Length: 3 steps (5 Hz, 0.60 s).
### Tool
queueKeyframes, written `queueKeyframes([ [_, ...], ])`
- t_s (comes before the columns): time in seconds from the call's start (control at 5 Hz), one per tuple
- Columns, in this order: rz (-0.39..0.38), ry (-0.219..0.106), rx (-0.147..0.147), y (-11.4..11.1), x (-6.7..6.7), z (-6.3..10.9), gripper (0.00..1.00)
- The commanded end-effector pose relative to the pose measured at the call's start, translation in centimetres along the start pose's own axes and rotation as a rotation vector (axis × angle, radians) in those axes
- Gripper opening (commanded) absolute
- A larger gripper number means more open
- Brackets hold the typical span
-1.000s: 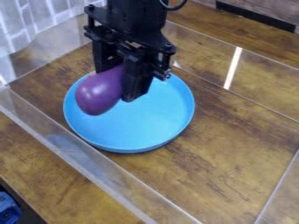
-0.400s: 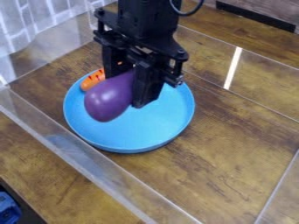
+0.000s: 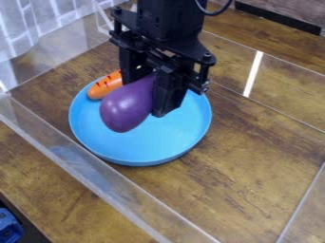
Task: Put the purple eggplant on the blue tray
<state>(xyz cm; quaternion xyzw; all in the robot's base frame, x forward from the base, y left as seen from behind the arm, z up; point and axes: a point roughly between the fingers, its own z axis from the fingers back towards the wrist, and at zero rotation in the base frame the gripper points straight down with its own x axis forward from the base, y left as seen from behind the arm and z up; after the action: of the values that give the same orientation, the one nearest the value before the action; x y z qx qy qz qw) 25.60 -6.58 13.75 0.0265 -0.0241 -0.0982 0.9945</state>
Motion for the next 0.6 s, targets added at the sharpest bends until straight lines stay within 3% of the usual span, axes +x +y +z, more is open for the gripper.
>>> queueKeyframes([
  [0.0,-0.021,-0.064,0.003,-0.7,0.1,1.4,0.00],
  [0.4,-0.037,-0.068,0.014,-1.9,0.3,1.0,0.00],
])
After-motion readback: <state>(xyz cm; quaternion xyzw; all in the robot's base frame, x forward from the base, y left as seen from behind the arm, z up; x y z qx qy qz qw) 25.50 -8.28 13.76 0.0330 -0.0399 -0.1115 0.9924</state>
